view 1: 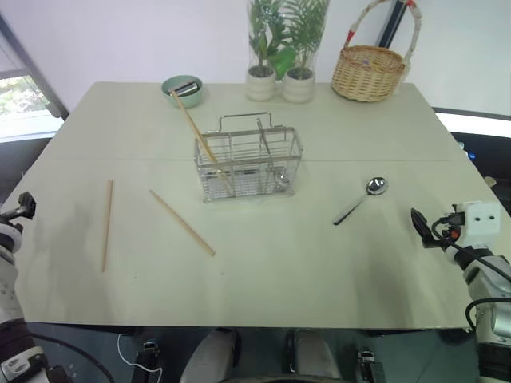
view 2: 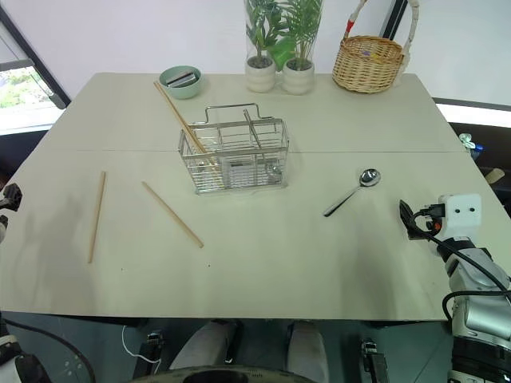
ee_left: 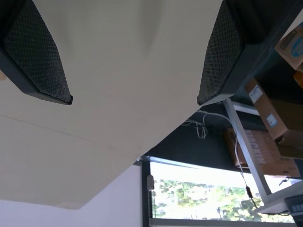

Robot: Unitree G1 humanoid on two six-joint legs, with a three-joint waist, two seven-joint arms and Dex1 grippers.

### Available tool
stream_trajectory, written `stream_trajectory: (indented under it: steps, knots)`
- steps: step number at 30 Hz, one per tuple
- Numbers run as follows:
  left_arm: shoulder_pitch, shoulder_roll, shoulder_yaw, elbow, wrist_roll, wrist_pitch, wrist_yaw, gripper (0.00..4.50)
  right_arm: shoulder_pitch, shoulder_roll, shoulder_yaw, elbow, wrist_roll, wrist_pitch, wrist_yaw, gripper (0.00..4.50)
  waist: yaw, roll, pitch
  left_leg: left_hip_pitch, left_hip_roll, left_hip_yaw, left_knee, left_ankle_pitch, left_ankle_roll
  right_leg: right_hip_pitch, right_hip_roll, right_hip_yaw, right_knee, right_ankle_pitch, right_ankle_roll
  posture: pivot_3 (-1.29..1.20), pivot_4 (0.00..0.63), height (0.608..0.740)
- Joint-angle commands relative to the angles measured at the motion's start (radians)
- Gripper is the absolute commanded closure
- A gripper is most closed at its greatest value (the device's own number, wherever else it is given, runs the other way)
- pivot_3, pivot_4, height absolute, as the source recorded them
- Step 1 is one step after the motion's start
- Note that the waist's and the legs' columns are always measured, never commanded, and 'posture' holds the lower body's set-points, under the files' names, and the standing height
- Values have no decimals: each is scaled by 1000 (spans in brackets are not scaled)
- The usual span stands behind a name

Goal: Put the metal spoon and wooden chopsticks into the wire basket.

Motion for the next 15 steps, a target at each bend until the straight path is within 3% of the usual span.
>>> stream_trajectory:
  steps: [1,15]
  knots:
    - [-13,30,-1,-24,5,-20,-2,47,-11,-3,-12,-2,3,-25,-6,0,0,0,0,0,0,0,0,0,0,0,0,0,0,0,0,0,150,700]
    - [-17,37,-6,-28,5,-12,-1,47,-13,-4,-9,-5,2,-26,-5,0,0,0,0,0,0,0,0,0,0,0,0,0,0,0,0,0,150,700]
